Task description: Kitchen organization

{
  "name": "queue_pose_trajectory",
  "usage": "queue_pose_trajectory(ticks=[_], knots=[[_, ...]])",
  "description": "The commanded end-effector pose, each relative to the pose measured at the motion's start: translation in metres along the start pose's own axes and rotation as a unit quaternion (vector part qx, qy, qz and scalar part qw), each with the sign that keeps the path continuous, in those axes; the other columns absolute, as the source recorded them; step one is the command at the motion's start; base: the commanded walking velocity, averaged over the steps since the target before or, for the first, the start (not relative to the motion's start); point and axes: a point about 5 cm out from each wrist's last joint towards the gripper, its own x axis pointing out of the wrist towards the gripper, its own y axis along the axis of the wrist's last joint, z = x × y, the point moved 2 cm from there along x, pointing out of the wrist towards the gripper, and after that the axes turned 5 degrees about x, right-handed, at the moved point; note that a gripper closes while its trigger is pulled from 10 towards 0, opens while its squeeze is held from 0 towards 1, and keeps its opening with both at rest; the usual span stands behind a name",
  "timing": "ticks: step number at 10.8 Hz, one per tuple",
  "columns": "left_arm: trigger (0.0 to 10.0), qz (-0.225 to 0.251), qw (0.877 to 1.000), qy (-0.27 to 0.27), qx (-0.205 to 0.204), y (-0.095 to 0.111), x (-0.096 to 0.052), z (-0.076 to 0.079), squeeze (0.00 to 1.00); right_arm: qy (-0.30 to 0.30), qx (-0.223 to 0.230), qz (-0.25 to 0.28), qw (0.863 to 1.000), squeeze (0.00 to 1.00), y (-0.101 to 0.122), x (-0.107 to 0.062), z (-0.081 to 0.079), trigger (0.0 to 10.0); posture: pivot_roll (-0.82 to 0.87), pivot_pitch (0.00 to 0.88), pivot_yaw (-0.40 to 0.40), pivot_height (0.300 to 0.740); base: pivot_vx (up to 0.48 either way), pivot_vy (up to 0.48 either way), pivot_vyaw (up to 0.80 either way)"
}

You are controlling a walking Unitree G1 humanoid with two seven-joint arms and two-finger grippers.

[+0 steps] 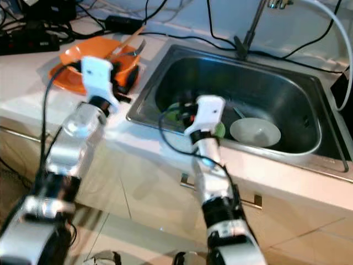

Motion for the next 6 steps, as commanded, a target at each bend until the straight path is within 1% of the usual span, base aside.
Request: queue_pose_trajectory(ticks=[1, 2, 3, 6], knots=[[10.0, 0.002, 1.000, 0.011, -0.001, 0.002, 0.006, -0.006, 0.00, 0.001, 0.005, -0.011, 1.000, 0.00, -0.003, -0.004, -0.001, 10.0, 0.10, 0.087, -0.051, 0.740, 0.000, 0.000, 0.00], [10.0, -0.013, 1.000, 0.014, -0.001, -0.005, 0.010, -0.010, 0.00, 0.008, 0.007, -0.011, 1.000, 0.00, -0.002, -0.005, -0.004, 10.0, 0.10, 0.086, -0.050, 0.740, 0.000, 0.000, 0.00], [10.0, -0.028, 0.999, 0.017, 0.007, -0.011, 0.014, -0.014, 0.00, 0.018, 0.013, -0.001, 1.000, 0.00, 0.004, -0.006, -0.008, 10.0, 0.09, 0.085, -0.048, 0.740, 0.000, 0.000, 0.00], [10.0, -0.037, 0.999, 0.012, 0.003, -0.016, 0.021, -0.013, 0.00, 0.023, 0.012, -0.001, 1.000, 0.00, 0.008, -0.007, -0.009, 10.0, 0.09, 0.086, -0.047, 0.740, 0.000, 0.000, 0.00]])
